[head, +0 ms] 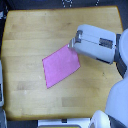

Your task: Folding a cloth

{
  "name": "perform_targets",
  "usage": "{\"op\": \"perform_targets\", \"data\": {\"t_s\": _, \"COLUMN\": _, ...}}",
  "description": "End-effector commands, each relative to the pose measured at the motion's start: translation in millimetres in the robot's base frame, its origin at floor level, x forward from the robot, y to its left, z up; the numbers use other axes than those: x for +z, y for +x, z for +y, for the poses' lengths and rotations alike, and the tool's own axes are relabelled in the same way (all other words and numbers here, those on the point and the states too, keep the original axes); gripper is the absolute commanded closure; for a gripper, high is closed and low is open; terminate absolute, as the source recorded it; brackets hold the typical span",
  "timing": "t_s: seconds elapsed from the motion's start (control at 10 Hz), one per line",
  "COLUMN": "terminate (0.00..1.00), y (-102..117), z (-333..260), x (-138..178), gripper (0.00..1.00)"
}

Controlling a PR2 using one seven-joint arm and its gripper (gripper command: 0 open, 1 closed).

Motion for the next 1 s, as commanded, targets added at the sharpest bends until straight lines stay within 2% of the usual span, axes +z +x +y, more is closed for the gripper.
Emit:
{"op": "perform_targets", "data": {"t_s": 0.0, "terminate": 0.0, "y": 1.5, "z": -0.1, "x": -23.1, "gripper": 0.0}}
{"op": "perform_targets", "data": {"t_s": 0.4, "terminate": 0.0, "y": 1.5, "z": -3.8, "x": -25.9, "gripper": 0.0}}
{"op": "perform_targets", "data": {"t_s": 0.5, "terminate": 0.0, "y": 1.0, "z": -3.3, "x": -25.6, "gripper": 1.0}}
{"op": "perform_targets", "data": {"t_s": 0.9, "terminate": 0.0, "y": 2.9, "z": 2.6, "x": -20.7, "gripper": 1.0}}
